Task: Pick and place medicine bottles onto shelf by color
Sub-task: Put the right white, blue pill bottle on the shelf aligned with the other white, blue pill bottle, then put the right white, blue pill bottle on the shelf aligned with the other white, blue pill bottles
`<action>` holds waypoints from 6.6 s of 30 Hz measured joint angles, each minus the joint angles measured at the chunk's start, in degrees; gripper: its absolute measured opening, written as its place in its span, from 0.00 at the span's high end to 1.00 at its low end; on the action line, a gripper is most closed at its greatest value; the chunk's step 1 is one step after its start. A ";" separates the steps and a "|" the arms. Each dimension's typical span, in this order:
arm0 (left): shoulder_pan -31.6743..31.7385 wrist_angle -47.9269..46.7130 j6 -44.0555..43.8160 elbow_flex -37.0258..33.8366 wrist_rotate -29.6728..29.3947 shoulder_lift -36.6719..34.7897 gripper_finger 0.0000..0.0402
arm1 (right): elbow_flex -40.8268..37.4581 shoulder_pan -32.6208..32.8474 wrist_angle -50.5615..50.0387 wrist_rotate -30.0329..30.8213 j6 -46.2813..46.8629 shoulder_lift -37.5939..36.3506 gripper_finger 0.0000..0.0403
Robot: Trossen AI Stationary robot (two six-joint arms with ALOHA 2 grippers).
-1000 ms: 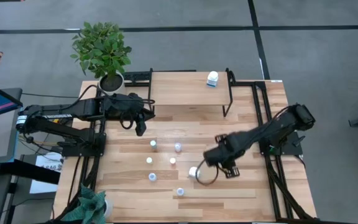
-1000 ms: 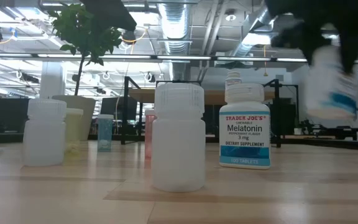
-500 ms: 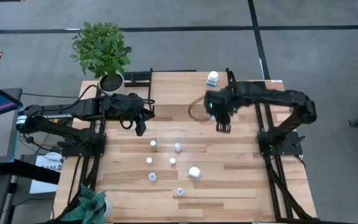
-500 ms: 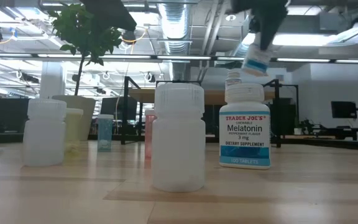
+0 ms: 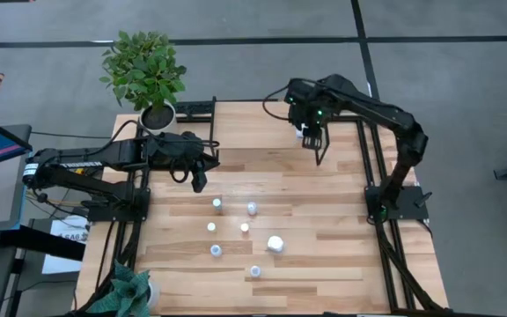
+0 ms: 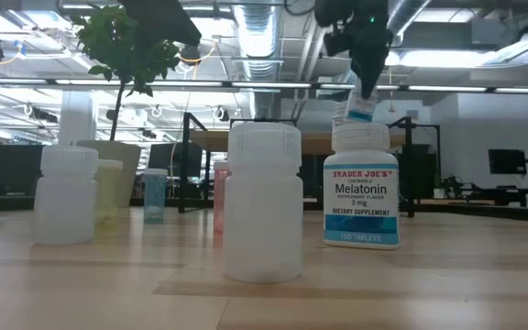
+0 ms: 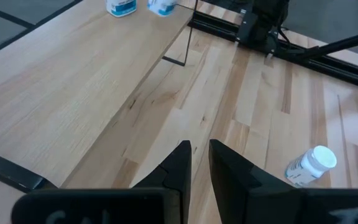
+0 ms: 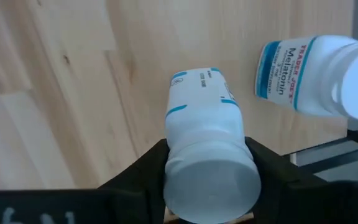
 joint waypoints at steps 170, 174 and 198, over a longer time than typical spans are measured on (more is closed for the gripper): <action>-0.02 -3.57 0.04 0.02 4.72 -0.02 0.89 | 18.35 56.83 7.98 0.87 66.50 27.68 0.25; -0.02 -4.25 0.04 0.02 4.68 -0.02 0.89 | 18.19 57.44 6.53 3.05 66.66 28.38 0.25; -0.02 -4.28 0.04 0.02 4.57 -0.02 0.89 | 18.25 55.80 -2.88 4.78 67.34 28.58 0.25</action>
